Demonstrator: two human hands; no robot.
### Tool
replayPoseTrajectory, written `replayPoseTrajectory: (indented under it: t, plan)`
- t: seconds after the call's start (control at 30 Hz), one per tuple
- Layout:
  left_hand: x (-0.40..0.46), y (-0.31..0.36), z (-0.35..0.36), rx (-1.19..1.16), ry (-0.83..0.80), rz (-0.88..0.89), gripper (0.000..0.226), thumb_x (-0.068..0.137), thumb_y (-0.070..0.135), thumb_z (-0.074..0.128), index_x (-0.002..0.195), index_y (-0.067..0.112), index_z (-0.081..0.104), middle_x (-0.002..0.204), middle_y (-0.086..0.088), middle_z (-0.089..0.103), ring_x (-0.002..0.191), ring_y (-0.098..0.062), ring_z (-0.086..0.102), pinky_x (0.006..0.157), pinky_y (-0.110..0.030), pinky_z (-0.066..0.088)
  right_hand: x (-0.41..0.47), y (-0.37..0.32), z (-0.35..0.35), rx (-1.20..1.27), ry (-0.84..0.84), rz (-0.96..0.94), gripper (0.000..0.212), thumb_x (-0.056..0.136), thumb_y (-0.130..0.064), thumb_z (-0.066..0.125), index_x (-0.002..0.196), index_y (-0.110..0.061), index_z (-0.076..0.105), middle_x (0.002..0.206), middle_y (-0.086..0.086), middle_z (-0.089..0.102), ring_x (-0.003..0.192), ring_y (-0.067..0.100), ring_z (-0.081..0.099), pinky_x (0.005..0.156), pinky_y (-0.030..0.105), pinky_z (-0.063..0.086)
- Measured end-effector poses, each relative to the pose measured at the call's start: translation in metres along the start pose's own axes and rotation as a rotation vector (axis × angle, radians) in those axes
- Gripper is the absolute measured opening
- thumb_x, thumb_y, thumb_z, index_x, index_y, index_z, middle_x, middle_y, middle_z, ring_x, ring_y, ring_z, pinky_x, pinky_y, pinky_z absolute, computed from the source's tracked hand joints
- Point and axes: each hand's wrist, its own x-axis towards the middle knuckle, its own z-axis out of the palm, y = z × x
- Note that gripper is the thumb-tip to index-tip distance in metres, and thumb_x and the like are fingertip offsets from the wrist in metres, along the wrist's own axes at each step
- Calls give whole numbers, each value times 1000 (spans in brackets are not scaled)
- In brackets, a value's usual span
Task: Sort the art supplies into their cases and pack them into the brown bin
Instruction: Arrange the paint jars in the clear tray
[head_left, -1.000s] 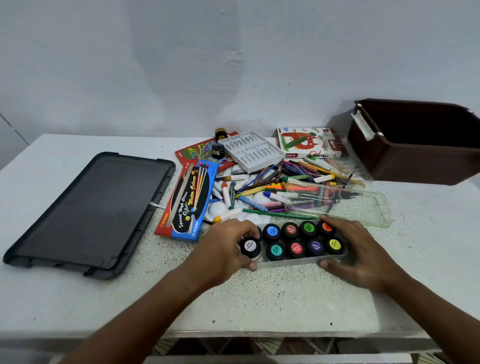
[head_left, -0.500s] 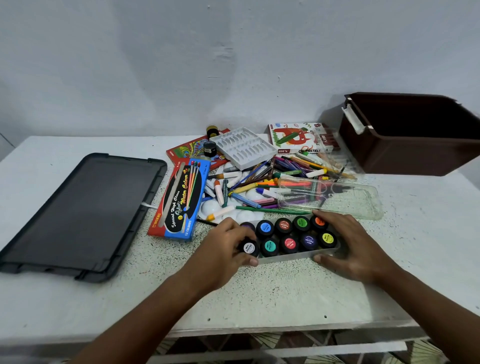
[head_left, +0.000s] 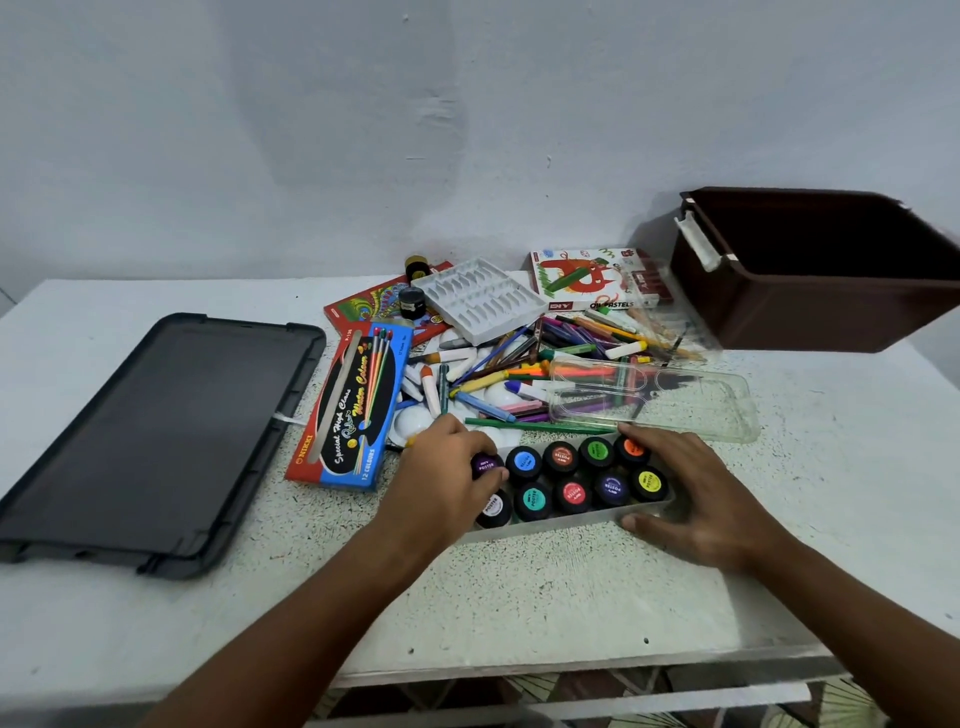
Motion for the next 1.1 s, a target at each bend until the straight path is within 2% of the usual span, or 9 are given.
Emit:
replayPoseTrajectory:
  t: [0.13,0.2,0.3,0.4,0.5,0.63,0.73,0.9,1.1]
  plan:
    - [6,0,-3,45,-57,-8,28,82,35,71,103,17,72,95,-1,56,80,-16,58,70,-24,40,0,0,0,2,-4,7,88,70,-68,65,146,-38,32,139,-18,43,123,3,38,98,33,39]
    - [7,0,-4,42,-82,0,28,84,37,68,103,17,71,95,0,56,79,-15,57,72,-26,44,0,0,-1,7,-5,7,88,70,-68,65,146,-38,32,139,-18,43,123,3,38,97,33,39]
    - [12,-2,-10,50,-75,10,29,89,42,60,105,20,70,94,2,57,72,-8,52,68,-27,42,0,0,-1,9,-7,6,88,70,-68,65,146,-38,32,139,-19,42,124,2,37,98,33,39]
    - [34,-7,-21,80,-53,-7,27,91,38,58,108,19,68,95,2,63,74,-7,52,67,-24,38,0,0,-1,17,-9,9,89,70,-71,64,146,-39,31,139,-20,41,125,0,35,99,32,38]
    - [67,-21,-34,118,30,-19,23,91,27,61,108,14,68,98,-5,65,75,-13,55,70,-26,40,1,-1,-1,19,-11,5,88,70,-71,63,146,-39,31,139,-20,41,126,1,36,98,33,38]
    - [116,-48,-45,216,116,-17,28,88,20,62,115,11,64,111,-17,59,101,-31,55,82,-34,41,1,0,-1,17,-10,-2,87,71,-69,65,146,-40,30,142,-19,41,127,4,37,100,37,40]
    - [152,-65,-47,256,135,-97,34,86,20,62,119,10,62,115,-22,56,109,-38,50,89,-37,40,1,0,-2,24,-12,-6,87,71,-65,68,145,-42,29,142,-21,39,128,6,37,101,38,39]
    - [194,-84,-41,362,17,-179,47,85,24,64,128,10,55,121,-23,55,111,-40,51,92,-43,43,2,1,-2,30,-13,-7,87,71,-63,70,145,-43,28,141,-22,38,129,7,37,102,37,40]
    - [208,-87,-32,424,-31,-161,36,86,20,65,117,5,59,113,-25,60,102,-41,55,85,-40,44,3,3,-1,31,-13,-27,86,73,-65,69,145,-41,29,141,-20,39,128,7,38,100,37,42]
